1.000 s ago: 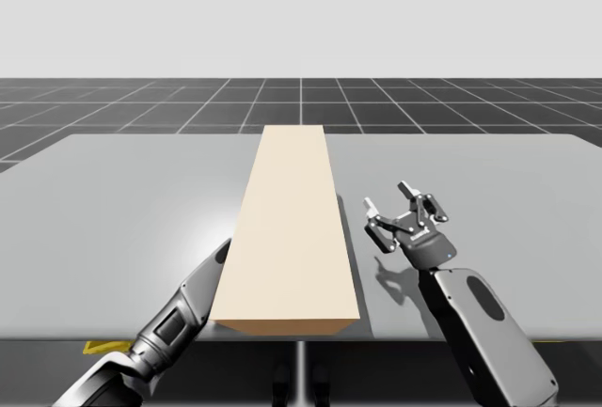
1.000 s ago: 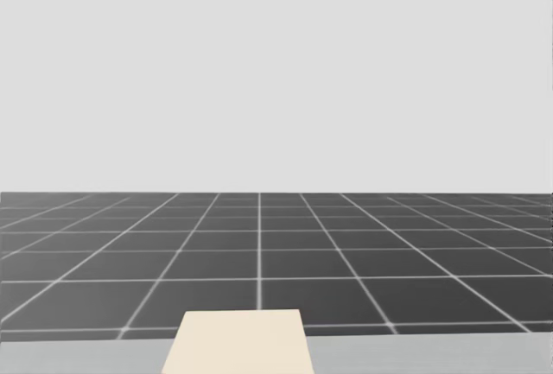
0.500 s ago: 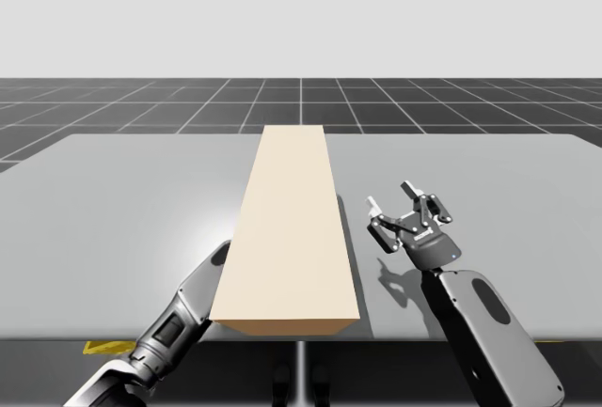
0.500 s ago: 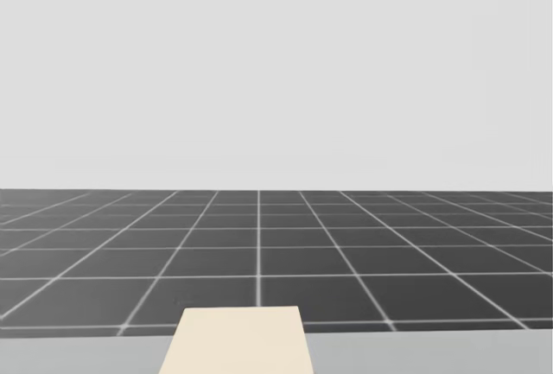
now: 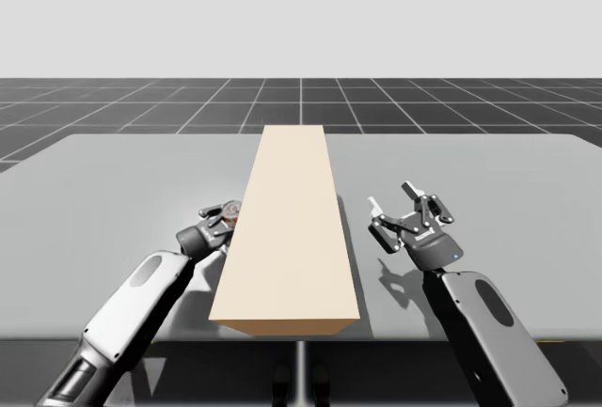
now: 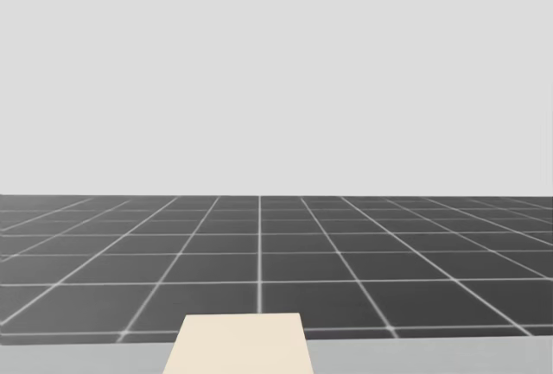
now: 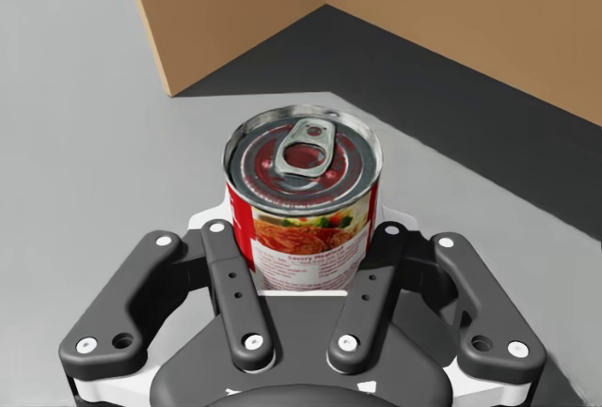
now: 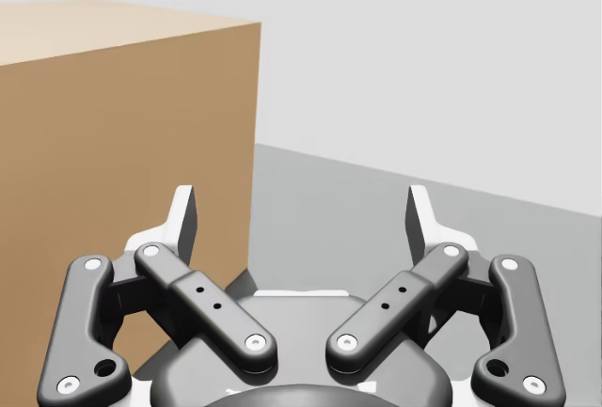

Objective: Retrieve the object from inside the box.

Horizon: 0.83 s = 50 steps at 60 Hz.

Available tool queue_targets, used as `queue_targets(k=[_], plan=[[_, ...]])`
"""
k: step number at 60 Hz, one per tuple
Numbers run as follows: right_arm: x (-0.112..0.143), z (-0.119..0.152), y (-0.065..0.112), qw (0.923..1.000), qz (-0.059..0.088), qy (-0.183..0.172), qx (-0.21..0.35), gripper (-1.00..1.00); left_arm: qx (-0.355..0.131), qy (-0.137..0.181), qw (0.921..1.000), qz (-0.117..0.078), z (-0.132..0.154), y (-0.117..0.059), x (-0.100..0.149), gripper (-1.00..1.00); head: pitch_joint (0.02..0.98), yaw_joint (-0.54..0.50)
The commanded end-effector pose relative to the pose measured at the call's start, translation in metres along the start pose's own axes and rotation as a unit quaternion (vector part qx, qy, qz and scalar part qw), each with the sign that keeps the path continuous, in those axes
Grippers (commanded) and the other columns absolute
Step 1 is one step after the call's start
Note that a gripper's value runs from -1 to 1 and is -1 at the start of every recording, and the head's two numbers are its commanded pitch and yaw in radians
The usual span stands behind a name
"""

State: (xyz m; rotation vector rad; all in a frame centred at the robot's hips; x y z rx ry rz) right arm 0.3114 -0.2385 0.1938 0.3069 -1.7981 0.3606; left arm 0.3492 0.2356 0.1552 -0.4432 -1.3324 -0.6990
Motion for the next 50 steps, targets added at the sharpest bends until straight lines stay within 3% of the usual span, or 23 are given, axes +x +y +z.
queue_targets(k=[1,17,31,50], plan=[[0.0,0.001,-0.001,1.0,-0.002,0.006,-0.001,-1.0,-0.033,-0.027,0.9987,-0.029,0.008,0.013,0.03,1.0,0.07,-0.04],[0.001,0.002,-0.003,0.9999,-0.004,0.012,-0.004,-1.0,0.02,-0.042,0.998,-0.043,0.03,0.047,0.061,1.0,0.065,-0.04],[0.003,0.003,-0.006,0.9998,-0.005,0.02,-0.007,-1.0,0.074,-0.073,0.9925,-0.064,0.039,0.083,0.12,1.0,0.057,-0.04],[0.003,0.003,-0.008,0.9994,-0.008,0.033,-0.007,-1.0,0.11,-0.109,0.9815,-0.112,0.038,0.093,0.202,1.0,0.057,-0.05]])
